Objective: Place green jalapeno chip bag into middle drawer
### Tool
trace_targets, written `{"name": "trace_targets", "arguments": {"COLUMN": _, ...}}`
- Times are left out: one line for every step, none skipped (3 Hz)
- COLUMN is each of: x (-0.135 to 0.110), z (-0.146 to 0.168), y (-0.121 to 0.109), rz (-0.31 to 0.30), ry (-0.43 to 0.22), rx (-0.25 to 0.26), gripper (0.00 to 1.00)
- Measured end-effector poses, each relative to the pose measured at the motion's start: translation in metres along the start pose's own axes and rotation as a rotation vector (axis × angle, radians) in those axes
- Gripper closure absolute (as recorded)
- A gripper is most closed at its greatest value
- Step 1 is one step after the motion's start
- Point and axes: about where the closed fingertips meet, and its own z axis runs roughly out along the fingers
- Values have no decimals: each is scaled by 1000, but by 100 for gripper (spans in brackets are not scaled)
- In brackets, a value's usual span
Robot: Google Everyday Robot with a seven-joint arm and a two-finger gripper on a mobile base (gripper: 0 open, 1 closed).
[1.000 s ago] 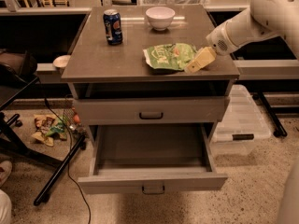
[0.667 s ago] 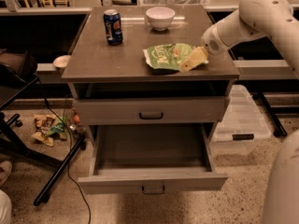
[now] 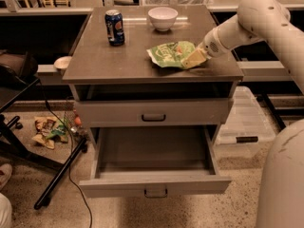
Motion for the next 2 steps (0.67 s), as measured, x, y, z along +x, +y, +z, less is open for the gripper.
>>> {"name": "trace_targets", "arguments": {"x": -2, "z": -10, "y": -4, "rz": 25, "ry": -38, "rx": 8, "gripper": 65}}
{"name": "trace_targets", "arguments": {"x": -2, "z": -44, "y": -1, "rz": 39, "ry": -74, "rx": 49, "gripper": 88}}
